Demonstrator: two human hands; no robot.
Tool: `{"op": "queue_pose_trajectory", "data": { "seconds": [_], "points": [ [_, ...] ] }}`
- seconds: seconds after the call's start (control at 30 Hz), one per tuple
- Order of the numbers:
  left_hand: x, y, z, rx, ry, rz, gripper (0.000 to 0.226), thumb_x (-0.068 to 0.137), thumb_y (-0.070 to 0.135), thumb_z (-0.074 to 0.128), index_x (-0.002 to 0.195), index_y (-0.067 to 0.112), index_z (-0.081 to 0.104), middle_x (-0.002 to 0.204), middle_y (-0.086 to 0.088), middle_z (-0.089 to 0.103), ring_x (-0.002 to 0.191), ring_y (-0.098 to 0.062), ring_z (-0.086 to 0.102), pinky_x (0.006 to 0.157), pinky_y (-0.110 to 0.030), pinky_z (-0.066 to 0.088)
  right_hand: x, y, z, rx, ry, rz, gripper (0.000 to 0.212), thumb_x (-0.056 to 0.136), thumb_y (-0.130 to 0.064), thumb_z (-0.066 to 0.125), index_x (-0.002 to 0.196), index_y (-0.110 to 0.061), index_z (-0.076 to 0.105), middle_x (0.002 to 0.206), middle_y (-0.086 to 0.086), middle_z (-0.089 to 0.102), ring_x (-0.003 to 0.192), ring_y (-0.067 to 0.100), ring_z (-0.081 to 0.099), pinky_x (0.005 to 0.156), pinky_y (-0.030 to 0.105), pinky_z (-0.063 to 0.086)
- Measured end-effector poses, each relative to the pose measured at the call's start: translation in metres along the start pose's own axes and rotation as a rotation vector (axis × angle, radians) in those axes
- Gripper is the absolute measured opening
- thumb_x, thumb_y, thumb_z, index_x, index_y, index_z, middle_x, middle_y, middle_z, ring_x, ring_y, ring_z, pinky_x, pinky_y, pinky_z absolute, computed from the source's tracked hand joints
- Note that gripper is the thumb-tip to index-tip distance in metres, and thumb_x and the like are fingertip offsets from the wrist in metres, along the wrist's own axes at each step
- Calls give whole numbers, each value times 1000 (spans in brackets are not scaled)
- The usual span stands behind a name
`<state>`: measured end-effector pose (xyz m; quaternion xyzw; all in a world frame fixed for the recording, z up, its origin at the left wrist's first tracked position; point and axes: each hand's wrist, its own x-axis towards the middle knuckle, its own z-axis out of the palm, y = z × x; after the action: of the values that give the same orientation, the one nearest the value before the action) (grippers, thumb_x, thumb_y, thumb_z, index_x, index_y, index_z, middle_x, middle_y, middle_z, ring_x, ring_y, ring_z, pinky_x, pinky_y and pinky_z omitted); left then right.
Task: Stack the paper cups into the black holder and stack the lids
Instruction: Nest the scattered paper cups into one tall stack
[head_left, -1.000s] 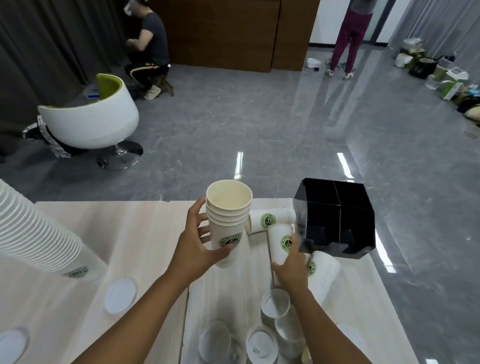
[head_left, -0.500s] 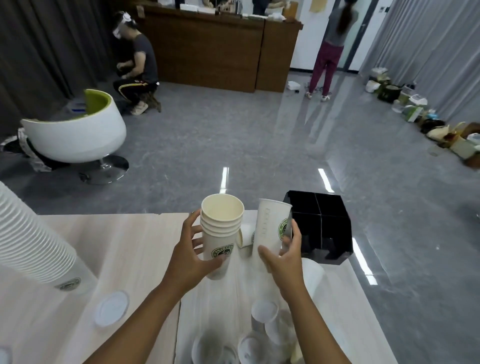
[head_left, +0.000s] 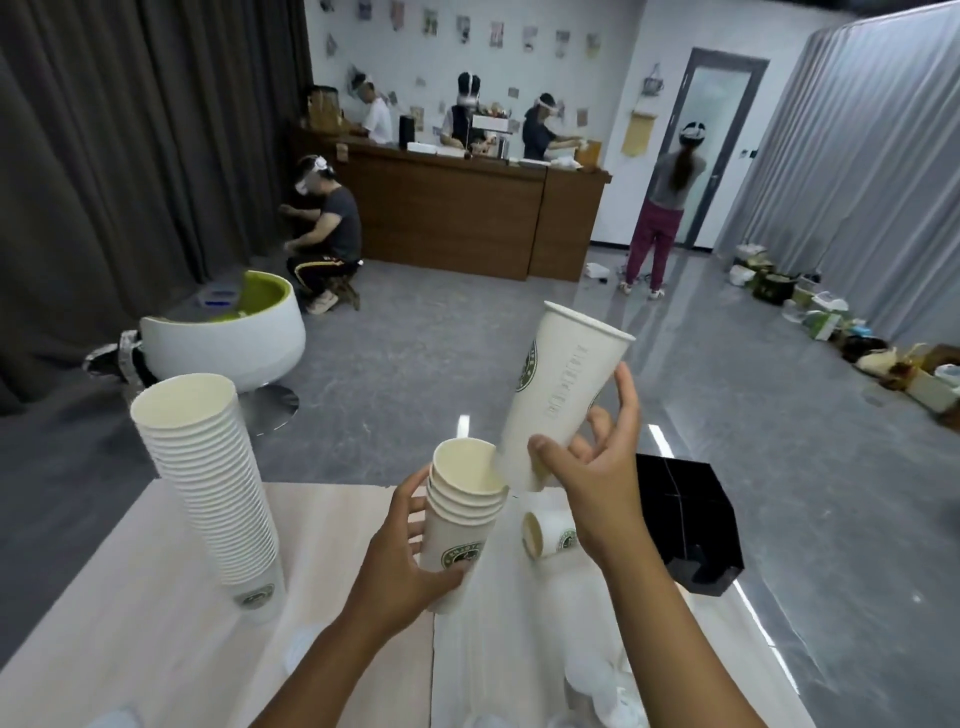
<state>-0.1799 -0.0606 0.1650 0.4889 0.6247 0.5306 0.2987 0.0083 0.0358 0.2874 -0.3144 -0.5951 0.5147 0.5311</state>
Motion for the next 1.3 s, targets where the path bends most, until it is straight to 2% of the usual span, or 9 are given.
{"op": "queue_pose_trajectory", "data": {
  "seconds": [0.13,0.27,0.37,0.53,0.67,0.83,1.0,1.1,1.3],
  "points": [
    [-10,9,-26,-4,-24,52,112,64,23,97,135,76,28,133,23,55,112,-1,63,92,-27,57,-12,-17,41,-14,-68,-41,110,83,15,73,154,-48,17,140,3,54,126,16,62,99,37,58],
    [-17,16,-45,-6,-50,110,112,66,20,96,138,72,29,130,35,54,114,-5,64,91,-22,56,-28,-22,73,-91,-128,-60,115,80,14,75,155,-47,13,142,-2,49,125,6,60,104,35,55],
    [-24,19,-56,-15,-59,129,111,67,23,96,139,72,28,134,27,55,113,-2,63,91,-21,55,-38,-24,87,-145,-120,-72,119,78,10,79,156,-47,10,140,-2,50,125,8,61,107,42,53],
    [-32,19,-73,-33,-61,131,113,66,24,95,136,77,24,136,22,55,115,1,62,88,-18,55,-55,-20,102,-203,-102,-77,122,78,6,82,157,-48,8,136,-4,52,125,6,60,110,43,51],
    [-37,16,-84,-43,-69,132,115,65,26,96,141,73,23,138,18,56,115,-3,64,91,-24,57,-67,-15,109,-236,-104,-96,123,76,-6,88,157,-50,7,134,-6,56,123,6,60,110,32,47],
    [-39,14,-92,-56,-87,145,120,64,30,97,148,66,20,140,17,56,117,-8,66,94,-34,61,-75,-8,115,-257,-107,-110,121,70,-17,88,157,-47,9,132,-6,57,122,10,60,98,17,48],
    [-39,11,-94,-55,-106,148,121,66,29,97,148,68,17,138,18,55,116,-5,65,92,-31,61,-79,1,114,-274,-94,-101,118,72,-28,89,158,-48,10,137,-6,56,126,13,59,103,27,51],
    [-36,8,-91,-56,-125,145,121,67,28,96,148,69,16,137,17,57,117,-6,65,93,-32,61,-79,7,109,-281,-78,-86,114,78,-22,89,158,-48,12,137,-10,57,126,13,60,100,32,53],
    [-26,4,-69,-69,-147,119,118,69,28,95,148,69,16,139,15,56,118,-8,65,93,-32,61,-71,23,90,-238,-53,-36,109,81,-7,86,157,-44,16,130,-14,60,122,7,61,88,27,57]
  ]
}}
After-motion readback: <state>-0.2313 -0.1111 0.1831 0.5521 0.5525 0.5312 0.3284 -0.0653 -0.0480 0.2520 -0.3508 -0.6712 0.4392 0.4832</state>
